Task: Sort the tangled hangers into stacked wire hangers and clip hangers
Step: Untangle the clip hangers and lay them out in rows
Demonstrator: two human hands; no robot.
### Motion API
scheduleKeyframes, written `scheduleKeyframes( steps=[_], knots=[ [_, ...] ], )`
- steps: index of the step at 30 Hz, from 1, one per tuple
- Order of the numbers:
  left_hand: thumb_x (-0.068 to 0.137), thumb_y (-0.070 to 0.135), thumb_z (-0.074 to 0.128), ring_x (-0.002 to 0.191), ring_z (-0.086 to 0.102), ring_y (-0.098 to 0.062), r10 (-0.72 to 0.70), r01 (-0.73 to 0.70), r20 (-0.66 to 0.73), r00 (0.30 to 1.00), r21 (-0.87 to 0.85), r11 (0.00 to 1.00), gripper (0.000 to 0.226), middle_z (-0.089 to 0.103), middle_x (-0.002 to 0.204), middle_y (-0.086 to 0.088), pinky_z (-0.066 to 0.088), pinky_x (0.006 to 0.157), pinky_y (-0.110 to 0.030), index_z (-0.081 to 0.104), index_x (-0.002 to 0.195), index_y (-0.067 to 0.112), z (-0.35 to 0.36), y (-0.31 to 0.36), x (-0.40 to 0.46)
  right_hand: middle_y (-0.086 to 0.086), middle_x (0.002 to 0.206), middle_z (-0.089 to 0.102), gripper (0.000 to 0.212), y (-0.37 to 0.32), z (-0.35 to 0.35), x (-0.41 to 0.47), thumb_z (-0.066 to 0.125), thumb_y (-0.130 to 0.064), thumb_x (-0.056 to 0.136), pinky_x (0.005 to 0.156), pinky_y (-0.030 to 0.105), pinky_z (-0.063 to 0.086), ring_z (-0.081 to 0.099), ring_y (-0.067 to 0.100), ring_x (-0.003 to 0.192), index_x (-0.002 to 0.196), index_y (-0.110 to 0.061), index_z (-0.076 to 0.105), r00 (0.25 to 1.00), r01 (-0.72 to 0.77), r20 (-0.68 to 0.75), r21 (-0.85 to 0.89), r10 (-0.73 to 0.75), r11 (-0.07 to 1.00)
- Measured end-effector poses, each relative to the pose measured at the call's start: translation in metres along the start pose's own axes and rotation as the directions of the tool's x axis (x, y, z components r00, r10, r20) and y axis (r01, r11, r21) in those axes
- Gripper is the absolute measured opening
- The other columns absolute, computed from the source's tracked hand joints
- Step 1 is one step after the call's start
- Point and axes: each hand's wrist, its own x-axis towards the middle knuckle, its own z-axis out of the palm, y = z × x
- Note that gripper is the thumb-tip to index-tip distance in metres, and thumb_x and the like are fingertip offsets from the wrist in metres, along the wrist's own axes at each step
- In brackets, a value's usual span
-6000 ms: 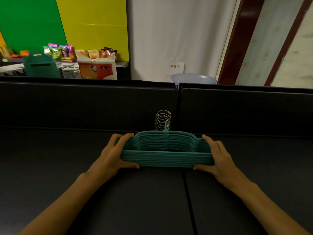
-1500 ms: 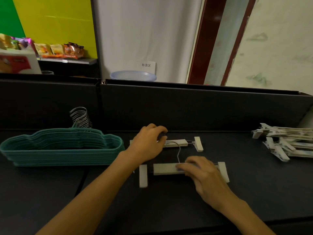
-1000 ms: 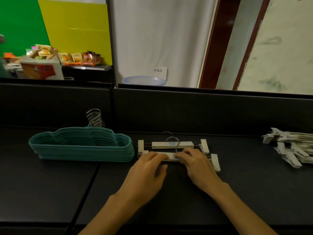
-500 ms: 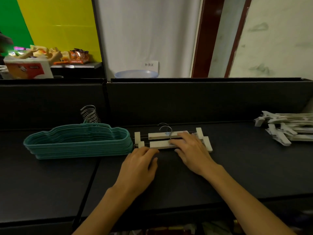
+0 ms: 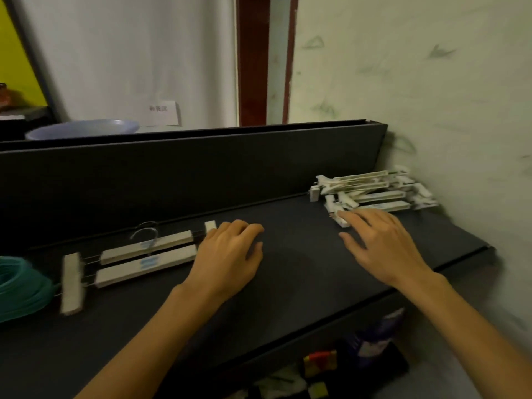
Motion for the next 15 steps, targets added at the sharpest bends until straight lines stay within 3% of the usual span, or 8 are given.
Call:
scheduleKeyframes(
  steps=[4,10,15],
  knots=[
    [0.095,0.037,0.044,0.115,0.047,-0.017,0.021,-0.021,-0.042,0.999,0.005,1.000,0.042,0.049,0.132,0.001,0.038,0.092,-0.030,0.041,0.135,0.027,0.037,0.050,0.073,0.004,0.122,0.058,0.041,0.088,-0.003,0.009,0.056,-0.032,0.090,0.093,0.041,0.045,0.052,0.024,0.113,0.129,-0.020,0.053,0.997,-0.076,0.000,0.049,0.076,0.996],
    [0.093,0.035,0.049,0.100,0.053,-0.016,-0.006,0.004,-0.073,0.997,-0.021,1.000,0.036,0.057,0.116,0.000,0.042,0.079,-0.027,0.048,0.128,0.025,0.078,0.097,0.179,0.003,0.119,0.058,0.040,0.181,0.008,0.032,0.054,-0.030,0.091,0.089,0.039,0.048,0.053,0.021,0.108,0.129,-0.019,0.052,0.997,-0.074,0.033,0.140,0.070,0.987],
    [0.092,0.033,0.053,0.101,0.055,-0.013,-0.061,0.067,0.041,0.997,-0.146,0.987,0.036,0.057,0.116,-0.001,0.048,0.081,-0.028,0.049,0.127,0.026,0.097,0.108,0.248,0.002,0.123,0.057,0.040,0.207,0.021,0.051,0.053,-0.028,0.092,0.091,0.034,0.047,0.053,0.017,0.110,0.131,-0.021,0.050,0.997,-0.047,0.066,0.242,0.031,0.969]
  ],
)
